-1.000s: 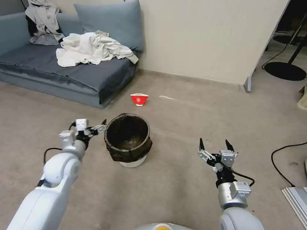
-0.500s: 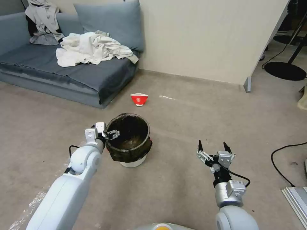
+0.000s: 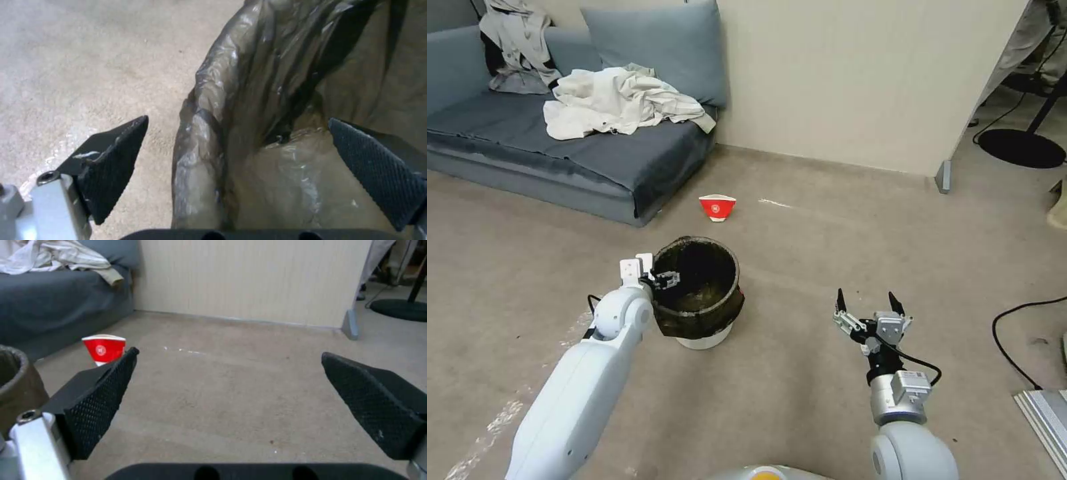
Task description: Pick up the trash can from the floor.
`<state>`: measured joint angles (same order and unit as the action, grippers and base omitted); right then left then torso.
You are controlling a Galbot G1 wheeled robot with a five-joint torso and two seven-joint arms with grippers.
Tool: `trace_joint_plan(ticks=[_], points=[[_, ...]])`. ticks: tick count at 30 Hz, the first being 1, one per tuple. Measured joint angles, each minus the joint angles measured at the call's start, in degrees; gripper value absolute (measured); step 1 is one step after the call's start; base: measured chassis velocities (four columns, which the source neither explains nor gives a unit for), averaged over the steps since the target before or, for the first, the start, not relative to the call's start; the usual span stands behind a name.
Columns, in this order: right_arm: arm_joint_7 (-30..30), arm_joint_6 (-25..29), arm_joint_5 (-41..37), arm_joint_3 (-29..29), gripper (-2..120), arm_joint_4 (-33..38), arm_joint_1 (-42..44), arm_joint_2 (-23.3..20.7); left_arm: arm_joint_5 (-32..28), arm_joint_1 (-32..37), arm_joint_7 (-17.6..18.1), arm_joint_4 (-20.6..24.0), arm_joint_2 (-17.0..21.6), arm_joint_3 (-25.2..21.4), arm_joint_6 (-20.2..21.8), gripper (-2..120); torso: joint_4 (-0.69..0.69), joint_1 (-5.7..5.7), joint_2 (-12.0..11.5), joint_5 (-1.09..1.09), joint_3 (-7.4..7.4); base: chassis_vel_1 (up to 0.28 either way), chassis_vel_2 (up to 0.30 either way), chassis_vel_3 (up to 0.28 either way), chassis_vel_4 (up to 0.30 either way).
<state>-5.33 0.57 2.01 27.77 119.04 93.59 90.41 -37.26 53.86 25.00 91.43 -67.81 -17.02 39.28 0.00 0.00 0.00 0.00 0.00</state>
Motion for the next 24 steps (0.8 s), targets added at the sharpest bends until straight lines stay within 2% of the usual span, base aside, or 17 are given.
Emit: trace_joint_plan(ticks=[6,9,11,12,17,18,21,22,24], points=[[0.0,0.0,-0.1,0.2,100,0.1,-0.2,-0.2,-0.1,-1.1,0.7,-1.8,-0.6,0.5,1.0,100,0.0,0.0,0.0,-0.02,0.0,0.0,0.0,0.0,0.0],[0.0,-0.1,-0.2,0.3,100,0.3,-0.2,-0.3,-0.3,-1.0,1.2,-2.0,-0.7,0.5,1.3,94,0.01,0.0,0.0,-0.01,0.0,0.0,0.0,0.0,0.0],[0.0,-0.1,-0.2,0.3,100,0.3,-0.2,-0.3,-0.4,-1.0,1.4,-2.3,-0.9,0.4,1.2,83,-0.01,-0.01,0.0,-0.03,-0.01,0.0,0.0,0.0,0.0],[0.0,-0.1,-0.2,0.3,100,0.3,-0.2,-0.3,-0.4,-1.0,1.4,-2.3,-0.9,0.4,1.2,83,-0.01,-0.01,0.0,-0.03,-0.01,0.0,0.0,0.0,0.0],[0.0,-0.1,-0.2,0.0,100,0.4,-0.2,-0.2,-0.6,-0.7,1.6,-2.3,-1.0,0.4,0.9,64,-0.01,0.0,0.0,-0.03,-0.02,0.0,0.0,0.0,0.0],[0.0,-0.1,-0.2,0.0,100,0.4,-0.2,-0.2,-0.6,-0.7,1.6,-2.3,-1.0,0.4,0.9,64,-0.01,0.0,0.0,-0.03,-0.02,0.0,0.0,0.0,0.0],[0.0,-0.1,-0.2,-0.1,100,0.4,-0.2,-0.2,-0.8,-0.7,1.8,-2.2,-1.1,0.4,0.8,48,0.0,-0.01,0.0,-0.01,-0.01,0.0,0.0,0.0,0.0],[0.0,-0.1,-0.2,-0.1,100,0.4,-0.2,-0.2,-0.8,-0.7,1.8,-2.2,-1.1,0.4,0.8,48,0.0,-0.01,0.0,-0.01,-0.01,0.0,0.0,0.0,0.0],[0.0,-0.1,-0.2,-0.2,100,0.4,-0.2,-0.1,-0.8,-0.6,1.8,-2.2,-1.2,0.4,0.3,38,0.0,0.0,0.0,-0.01,-0.01,0.0,0.0,0.0,0.0]])
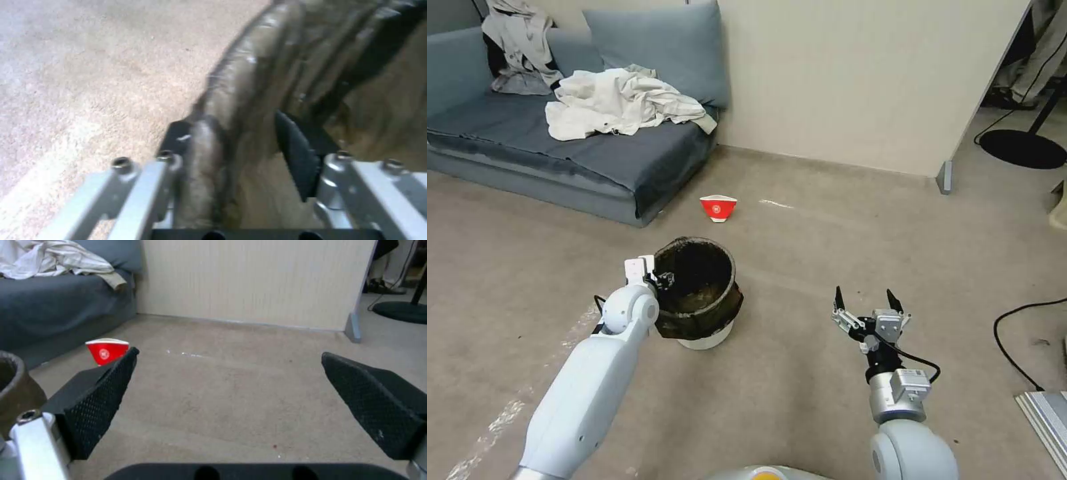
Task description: Pick up the trash can from the floor.
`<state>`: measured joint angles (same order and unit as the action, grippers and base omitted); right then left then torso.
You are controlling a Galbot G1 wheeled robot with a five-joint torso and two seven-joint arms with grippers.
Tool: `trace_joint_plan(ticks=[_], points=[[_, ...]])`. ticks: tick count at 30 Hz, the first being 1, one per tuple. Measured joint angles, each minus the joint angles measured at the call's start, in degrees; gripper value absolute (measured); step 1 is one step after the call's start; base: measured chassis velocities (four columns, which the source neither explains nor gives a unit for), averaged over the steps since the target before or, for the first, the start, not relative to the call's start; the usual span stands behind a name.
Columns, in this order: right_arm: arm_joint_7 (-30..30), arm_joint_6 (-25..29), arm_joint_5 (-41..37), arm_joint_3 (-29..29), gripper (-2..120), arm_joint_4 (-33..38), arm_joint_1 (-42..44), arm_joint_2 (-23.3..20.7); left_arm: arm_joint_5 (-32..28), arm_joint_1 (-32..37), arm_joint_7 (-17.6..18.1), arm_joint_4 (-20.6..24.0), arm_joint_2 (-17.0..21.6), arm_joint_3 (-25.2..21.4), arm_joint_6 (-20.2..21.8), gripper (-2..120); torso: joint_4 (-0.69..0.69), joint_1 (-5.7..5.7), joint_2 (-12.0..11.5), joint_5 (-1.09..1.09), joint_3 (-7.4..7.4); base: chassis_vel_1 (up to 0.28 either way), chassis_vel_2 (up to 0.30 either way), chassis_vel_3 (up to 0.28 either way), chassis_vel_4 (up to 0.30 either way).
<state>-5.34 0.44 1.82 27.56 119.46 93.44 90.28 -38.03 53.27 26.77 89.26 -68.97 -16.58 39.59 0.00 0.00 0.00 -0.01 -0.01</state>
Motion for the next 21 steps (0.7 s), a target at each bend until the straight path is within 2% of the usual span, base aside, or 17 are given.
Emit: trace_joint_plan(ticks=[1,4,9,16,21], points=[[0.0,0.0,0.0,0.0,100,0.0,0.0,0.0,0.0,0.0,0.0,0.0,0.0,0.0,0.0,38,0.0,0.0,0.0,0.0,0.0,0.0,0.0,0.0,0.0],[0.0,-0.1,0.0,0.0,100,0.0,0.0,-0.1,0.1,0.1,-0.2,0.1,-0.1,0.3,-1.6,25,0.0,0.0,0.0,0.01,0.0,0.0,0.0,0.0,0.0],[0.0,-0.3,0.0,0.0,100,0.0,0.1,-0.4,0.1,0.9,-0.8,0.9,-0.1,0.4,-4.4,16,-0.01,0.0,0.0,0.02,0.01,0.0,0.0,0.0,0.0],[-0.2,-0.9,0.0,0.0,100,-0.4,-0.4,-0.7,-1.8,4.7,-2.3,7.0,1.0,0.0,-8.4,5,0.02,0.0,0.0,0.08,0.02,0.0,0.0,0.0,0.0],[-0.3,-1.1,0.0,0.0,100,-1.1,-0.8,-0.8,-2.9,6.7,-3.6,11.3,2.0,-1.5,-10.7,5,0.03,0.0,0.0,0.0,0.02,0.0,0.0,0.0,0.0]])
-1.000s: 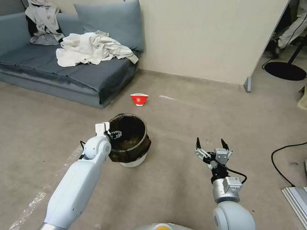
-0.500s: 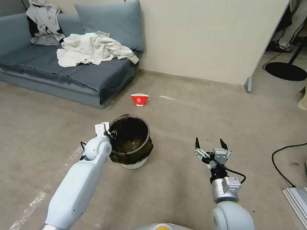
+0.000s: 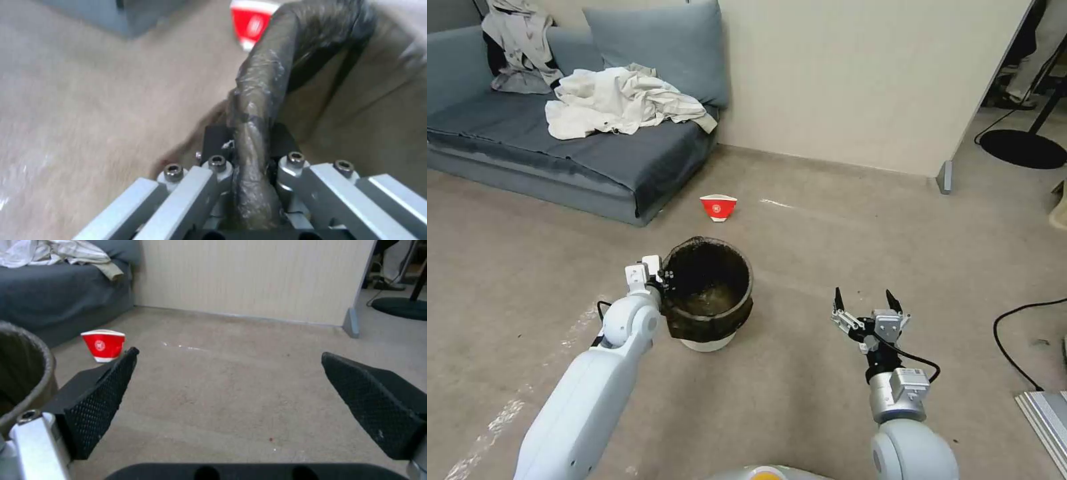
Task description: Pick up the trash can from the floor.
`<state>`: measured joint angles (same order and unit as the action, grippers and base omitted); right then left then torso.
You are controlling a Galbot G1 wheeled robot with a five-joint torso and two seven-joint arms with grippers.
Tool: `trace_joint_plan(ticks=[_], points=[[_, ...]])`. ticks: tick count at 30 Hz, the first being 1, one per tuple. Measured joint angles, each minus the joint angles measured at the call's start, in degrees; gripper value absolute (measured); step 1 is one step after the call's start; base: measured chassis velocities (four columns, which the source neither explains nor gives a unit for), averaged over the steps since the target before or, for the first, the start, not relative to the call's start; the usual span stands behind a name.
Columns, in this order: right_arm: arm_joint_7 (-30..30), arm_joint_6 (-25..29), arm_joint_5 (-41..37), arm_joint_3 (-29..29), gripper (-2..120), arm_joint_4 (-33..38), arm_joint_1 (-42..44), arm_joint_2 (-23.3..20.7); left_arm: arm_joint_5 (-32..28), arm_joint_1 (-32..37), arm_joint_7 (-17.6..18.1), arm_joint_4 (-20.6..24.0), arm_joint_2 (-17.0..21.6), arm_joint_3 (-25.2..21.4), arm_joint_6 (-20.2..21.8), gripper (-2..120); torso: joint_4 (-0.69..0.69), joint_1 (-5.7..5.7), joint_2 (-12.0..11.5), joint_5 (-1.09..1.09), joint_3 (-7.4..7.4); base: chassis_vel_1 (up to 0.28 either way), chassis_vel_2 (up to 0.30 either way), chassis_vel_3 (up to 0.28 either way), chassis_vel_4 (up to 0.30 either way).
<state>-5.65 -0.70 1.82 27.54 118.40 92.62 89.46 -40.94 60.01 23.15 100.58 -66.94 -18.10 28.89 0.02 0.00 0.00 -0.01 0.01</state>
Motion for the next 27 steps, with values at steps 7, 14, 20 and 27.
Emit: trace_joint_plan(ticks=[7,14,20,27], points=[[-0.4,-0.5,-0.1,0.2,100,-0.1,-0.5,-0.7,0.2,4.9,-4.9,7.0,2.4,-3.6,-5.1,5,-0.01,0.0,0.0,0.02,0.0,0.0,0.0,0.0,0.0],[-0.6,-0.6,-0.1,0.2,100,0.0,-0.7,-0.7,0.0,12.9,-9.9,13.5,4.2,-9.6,-8.2,5,-0.02,0.0,0.0,0.0,-0.01,0.0,0.0,0.0,0.0],[-0.8,-0.6,-0.1,0.2,100,0.2,-0.6,-0.4,0.2,22.4,-10.7,19.9,3.9,-13.9,-10.4,5,-0.05,0.0,0.0,0.0,-0.01,0.0,0.0,0.0,0.0],[-1.1,-0.4,0.0,0.1,100,0.4,-0.7,0.2,5.7,28.8,-11.2,24.5,-0.5,-14.4,-16.1,5,-0.03,0.0,0.0,0.0,-0.01,0.0,0.0,0.0,0.0]])
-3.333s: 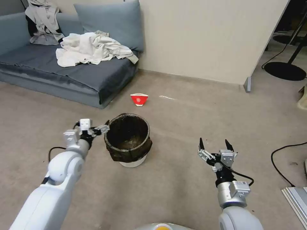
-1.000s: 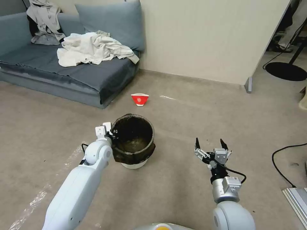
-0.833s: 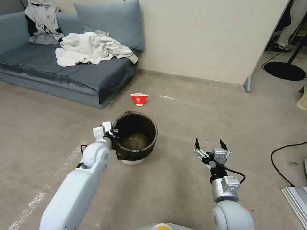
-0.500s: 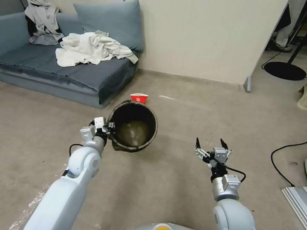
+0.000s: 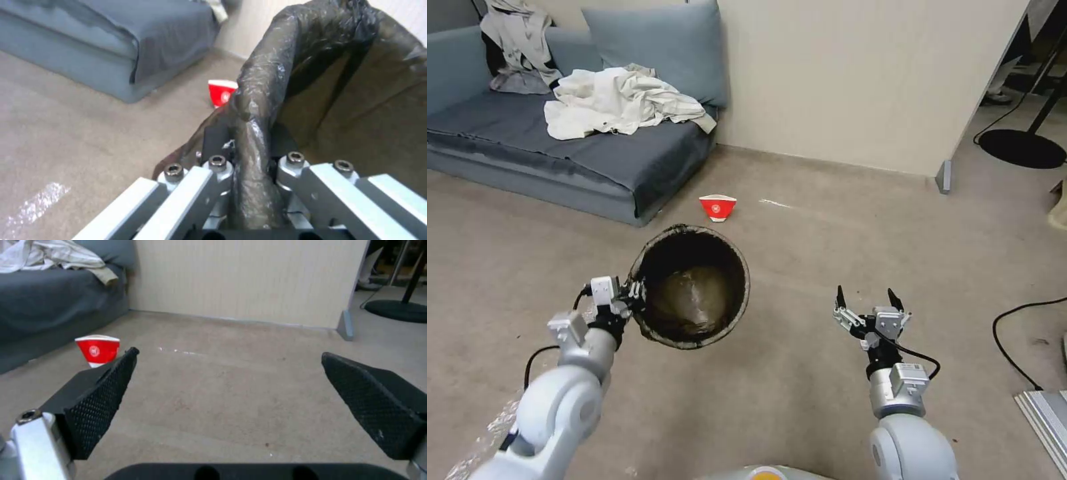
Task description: Pick up the trash can from the floor.
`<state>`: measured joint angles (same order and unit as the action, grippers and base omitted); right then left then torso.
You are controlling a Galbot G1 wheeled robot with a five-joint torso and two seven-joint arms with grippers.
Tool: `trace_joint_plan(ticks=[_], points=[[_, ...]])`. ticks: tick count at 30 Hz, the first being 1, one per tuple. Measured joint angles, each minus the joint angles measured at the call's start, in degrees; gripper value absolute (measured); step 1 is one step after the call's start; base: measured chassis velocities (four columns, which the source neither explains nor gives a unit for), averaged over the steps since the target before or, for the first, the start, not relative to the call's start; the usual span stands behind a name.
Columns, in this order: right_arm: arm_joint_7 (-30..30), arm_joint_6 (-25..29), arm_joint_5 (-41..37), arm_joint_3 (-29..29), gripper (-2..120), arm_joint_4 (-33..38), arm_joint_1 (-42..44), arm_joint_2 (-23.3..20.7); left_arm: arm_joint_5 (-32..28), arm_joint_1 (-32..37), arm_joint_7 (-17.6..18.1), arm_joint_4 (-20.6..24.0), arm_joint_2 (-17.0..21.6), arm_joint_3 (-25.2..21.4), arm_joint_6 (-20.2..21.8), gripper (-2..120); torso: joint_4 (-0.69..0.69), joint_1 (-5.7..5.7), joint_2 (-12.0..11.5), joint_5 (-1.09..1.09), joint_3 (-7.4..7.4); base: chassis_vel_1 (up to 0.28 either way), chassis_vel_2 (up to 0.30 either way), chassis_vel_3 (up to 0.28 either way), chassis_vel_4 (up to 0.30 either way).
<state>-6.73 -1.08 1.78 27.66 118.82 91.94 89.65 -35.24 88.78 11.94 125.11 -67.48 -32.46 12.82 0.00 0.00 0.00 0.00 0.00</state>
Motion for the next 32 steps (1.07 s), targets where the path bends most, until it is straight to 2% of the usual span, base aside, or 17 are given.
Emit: trace_joint_plan(ticks=[4,11,32], points=[[0.0,0.1,0.1,0.0,100,0.2,0.1,0.0,3.3,1.2,-1.4,1.8,-1.5,0.3,-0.9,5,0.01,0.0,0.0,0.0,0.0,0.0,0.0,0.0,0.0],[-0.1,0.2,0.1,0.0,100,0.5,-0.1,0.1,7.7,1.2,-1.8,2.3,-2.5,1.0,-1.5,5,0.01,0.0,0.0,0.0,0.0,0.0,0.0,0.0,0.0],[-0.2,0.2,0.0,0.2,100,0.8,-0.5,-0.1,7.7,0.2,-1.6,1.5,-2.0,1.3,-1.0,5,0.0,0.0,0.0,0.0,0.0,0.0,0.0,0.0,0.0]])
